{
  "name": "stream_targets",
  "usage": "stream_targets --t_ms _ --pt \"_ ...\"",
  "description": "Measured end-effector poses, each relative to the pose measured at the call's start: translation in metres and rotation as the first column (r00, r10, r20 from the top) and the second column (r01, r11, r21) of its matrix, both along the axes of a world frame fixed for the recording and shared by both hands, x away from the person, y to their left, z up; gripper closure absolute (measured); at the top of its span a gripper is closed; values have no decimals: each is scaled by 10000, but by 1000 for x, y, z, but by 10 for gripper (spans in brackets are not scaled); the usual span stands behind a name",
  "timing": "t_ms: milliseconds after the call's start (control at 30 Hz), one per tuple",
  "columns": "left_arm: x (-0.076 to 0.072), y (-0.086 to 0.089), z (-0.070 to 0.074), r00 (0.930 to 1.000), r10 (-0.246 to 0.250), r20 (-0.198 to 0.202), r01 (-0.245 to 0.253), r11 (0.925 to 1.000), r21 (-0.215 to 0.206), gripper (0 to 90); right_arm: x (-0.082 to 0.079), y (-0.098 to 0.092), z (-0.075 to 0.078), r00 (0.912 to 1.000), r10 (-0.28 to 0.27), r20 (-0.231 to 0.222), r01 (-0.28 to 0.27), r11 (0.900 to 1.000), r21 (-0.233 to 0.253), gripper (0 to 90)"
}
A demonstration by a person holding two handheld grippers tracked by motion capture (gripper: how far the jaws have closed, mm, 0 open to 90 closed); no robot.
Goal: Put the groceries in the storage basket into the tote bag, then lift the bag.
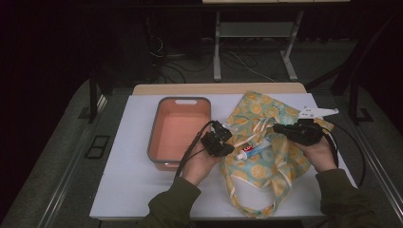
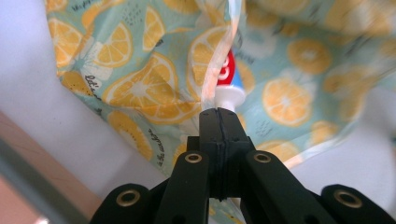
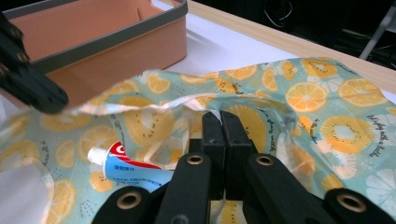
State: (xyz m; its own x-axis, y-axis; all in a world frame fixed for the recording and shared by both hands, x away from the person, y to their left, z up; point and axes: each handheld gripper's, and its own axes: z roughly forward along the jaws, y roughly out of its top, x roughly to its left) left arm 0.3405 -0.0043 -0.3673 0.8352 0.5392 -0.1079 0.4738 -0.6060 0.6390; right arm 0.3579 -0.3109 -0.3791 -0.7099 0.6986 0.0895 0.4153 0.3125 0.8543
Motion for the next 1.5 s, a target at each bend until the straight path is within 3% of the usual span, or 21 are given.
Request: stream_targets --t_ms 333,600,767,1033,1300,1400,1500 --pt "4 34 13 9997 158 -167 -179 9903 -1378 898 -2 5 -2 9994 287 -216 -292 9993 -241 896" --pt "6 35 12 9998 -65 -195 34 9882 -1532 898 -4 7 -5 9976 501 -484 -520 9979 -385 891" --pt "7 35 11 9997 -95 -246 56 9879 -1549 899 -12 6 1 9978 459 -481 -468 9988 -175 637" --pt "9 39 10 9994 53 -344 -110 9856 -1690 899 -43 3 15 9950 852 -521 -864 9960 -220 477" --pt "10 42 9 9992 95 -384 -161 9843 -1756 899 -78 15 14 9791 1886 -766 -1899 9818 -98 464" --pt "10 44 9 9991 141 -401 -211 9837 -1787 899 -87 23 5 9685 2292 -970 -2333 9719 -326 478" --pt "10 44 9 9990 160 -407 -230 9834 -1797 899 -92 30 -9 9592 2527 -1267 -2663 9581 -1053 482"
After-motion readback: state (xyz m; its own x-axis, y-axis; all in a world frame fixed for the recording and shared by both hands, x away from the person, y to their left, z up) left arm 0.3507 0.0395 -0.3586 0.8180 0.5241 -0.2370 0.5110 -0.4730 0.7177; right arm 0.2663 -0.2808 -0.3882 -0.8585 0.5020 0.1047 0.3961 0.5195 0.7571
